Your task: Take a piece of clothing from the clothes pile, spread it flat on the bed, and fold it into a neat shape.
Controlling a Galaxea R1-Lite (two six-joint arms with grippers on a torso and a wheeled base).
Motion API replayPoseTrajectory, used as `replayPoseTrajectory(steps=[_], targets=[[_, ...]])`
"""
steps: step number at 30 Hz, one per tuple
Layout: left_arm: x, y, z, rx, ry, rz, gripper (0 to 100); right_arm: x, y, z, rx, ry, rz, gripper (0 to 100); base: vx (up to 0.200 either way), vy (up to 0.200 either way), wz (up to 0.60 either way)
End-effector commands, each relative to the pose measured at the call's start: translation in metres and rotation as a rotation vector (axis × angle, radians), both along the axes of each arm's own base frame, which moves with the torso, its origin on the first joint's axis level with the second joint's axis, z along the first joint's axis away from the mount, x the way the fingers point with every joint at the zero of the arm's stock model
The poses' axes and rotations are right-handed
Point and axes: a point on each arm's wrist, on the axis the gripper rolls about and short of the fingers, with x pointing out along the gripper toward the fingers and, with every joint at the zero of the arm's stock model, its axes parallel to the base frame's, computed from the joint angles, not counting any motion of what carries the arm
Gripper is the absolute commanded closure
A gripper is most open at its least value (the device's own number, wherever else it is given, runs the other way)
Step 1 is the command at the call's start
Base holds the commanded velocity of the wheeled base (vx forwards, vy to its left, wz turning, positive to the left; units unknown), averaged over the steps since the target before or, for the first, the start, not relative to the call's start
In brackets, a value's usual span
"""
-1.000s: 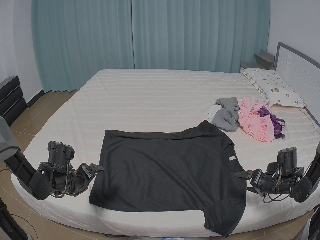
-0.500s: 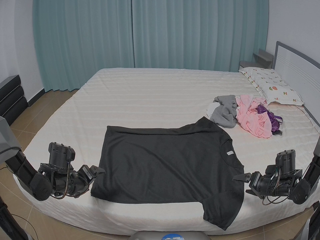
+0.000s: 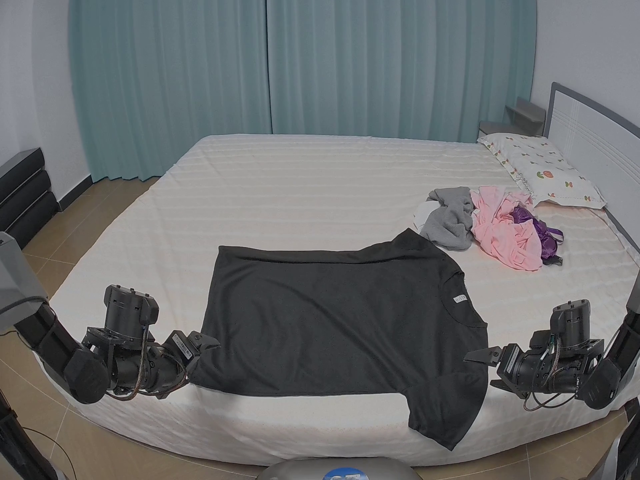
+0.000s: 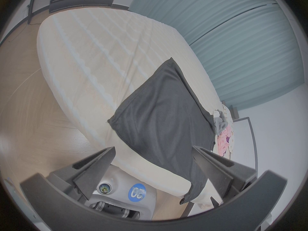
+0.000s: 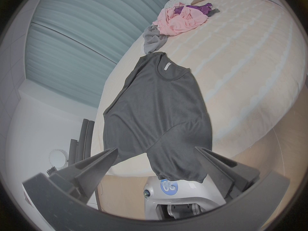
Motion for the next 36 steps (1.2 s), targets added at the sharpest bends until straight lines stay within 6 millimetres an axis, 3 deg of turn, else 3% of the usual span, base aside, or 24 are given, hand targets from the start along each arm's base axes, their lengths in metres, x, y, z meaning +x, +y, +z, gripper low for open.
replayPoseTrajectory(steps=[1,11,17,36], targets=[[0.000,-0.002,-0.003,0.002,0.012,-0.005,0,0.000,0.000,-0.001,-0.001,0.004,0.000,0,0.000,-0.200,0.00],[0.008,0.005,-0.027,0.059,0.079,0.044,0,0.000,0.000,-0.002,0.000,0.011,0.000,0,0.000,-0.020,0.00],[0.020,0.010,-0.057,0.150,0.057,0.134,0,-0.001,0.000,-0.003,-0.001,0.017,0.002,0,0.000,0.000,0.00],[0.027,0.024,-0.077,0.193,0.095,0.170,0,-0.001,0.001,-0.006,-0.003,0.029,0.003,0,0.000,0.000,0.00]])
